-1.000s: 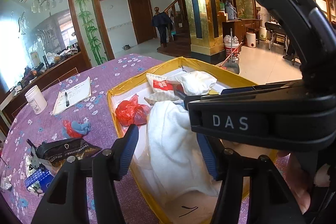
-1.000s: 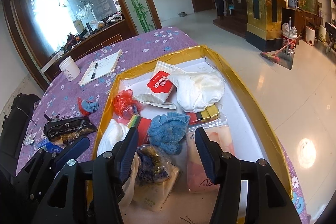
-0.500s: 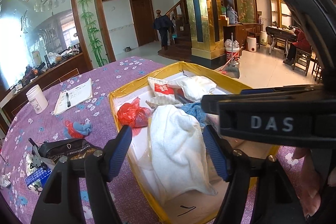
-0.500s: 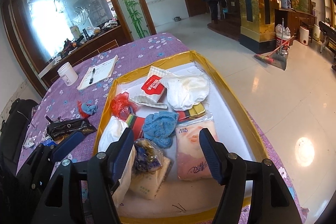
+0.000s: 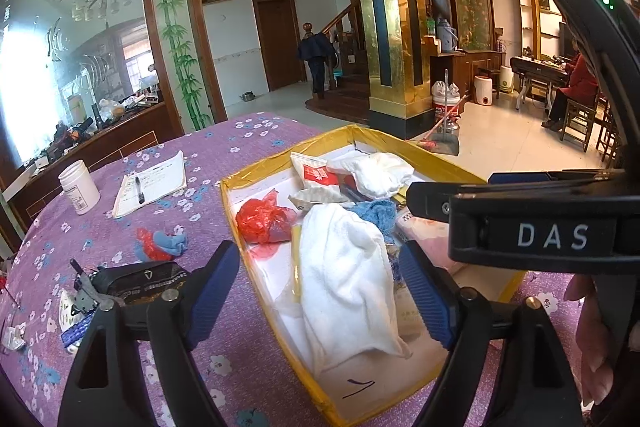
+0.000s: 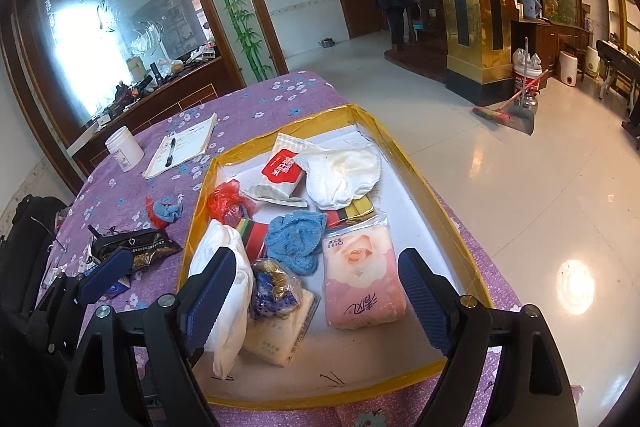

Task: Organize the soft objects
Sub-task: 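Withdraw both open tools from the box back over the table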

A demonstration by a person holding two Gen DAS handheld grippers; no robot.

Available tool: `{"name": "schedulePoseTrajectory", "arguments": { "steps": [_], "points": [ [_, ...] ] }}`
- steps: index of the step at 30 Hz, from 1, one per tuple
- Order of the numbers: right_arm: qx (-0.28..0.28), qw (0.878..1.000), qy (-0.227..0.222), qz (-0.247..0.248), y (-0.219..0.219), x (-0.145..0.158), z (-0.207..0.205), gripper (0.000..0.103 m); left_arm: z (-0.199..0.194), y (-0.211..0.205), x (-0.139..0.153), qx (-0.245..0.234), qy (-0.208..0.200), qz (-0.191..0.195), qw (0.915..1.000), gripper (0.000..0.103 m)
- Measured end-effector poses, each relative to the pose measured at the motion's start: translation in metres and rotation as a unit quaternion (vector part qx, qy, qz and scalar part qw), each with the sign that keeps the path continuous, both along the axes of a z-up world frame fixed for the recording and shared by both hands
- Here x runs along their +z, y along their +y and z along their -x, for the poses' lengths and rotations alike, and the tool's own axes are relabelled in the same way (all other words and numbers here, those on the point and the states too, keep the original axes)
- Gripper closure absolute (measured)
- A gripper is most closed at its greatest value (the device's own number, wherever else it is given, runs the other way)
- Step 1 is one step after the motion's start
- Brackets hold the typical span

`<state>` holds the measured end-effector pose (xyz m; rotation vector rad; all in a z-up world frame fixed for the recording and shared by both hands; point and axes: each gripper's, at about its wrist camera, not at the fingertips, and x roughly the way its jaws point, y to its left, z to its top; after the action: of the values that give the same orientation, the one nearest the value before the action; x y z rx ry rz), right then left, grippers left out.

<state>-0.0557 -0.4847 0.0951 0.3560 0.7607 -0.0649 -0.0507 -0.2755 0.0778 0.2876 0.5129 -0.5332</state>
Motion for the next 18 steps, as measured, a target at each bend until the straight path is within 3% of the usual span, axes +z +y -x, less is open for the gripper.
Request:
{"name": "schedulePoseTrajectory", "arguments": {
  "steps": [12,18],
  "points": [
    [0.004,1.0,-0.006,0.002,0.012,0.008,0.002,0.01,0.008,0.018,0.01,0.017,0.006,-0.011,0.9998,0.016],
    [0.016,1.0,-0.005,-0.001,0.024,0.007,-0.001,0.01,0.005,0.049,0.014,0.03,0.038,-0.011,0.9988,0.016]
  ]
}}
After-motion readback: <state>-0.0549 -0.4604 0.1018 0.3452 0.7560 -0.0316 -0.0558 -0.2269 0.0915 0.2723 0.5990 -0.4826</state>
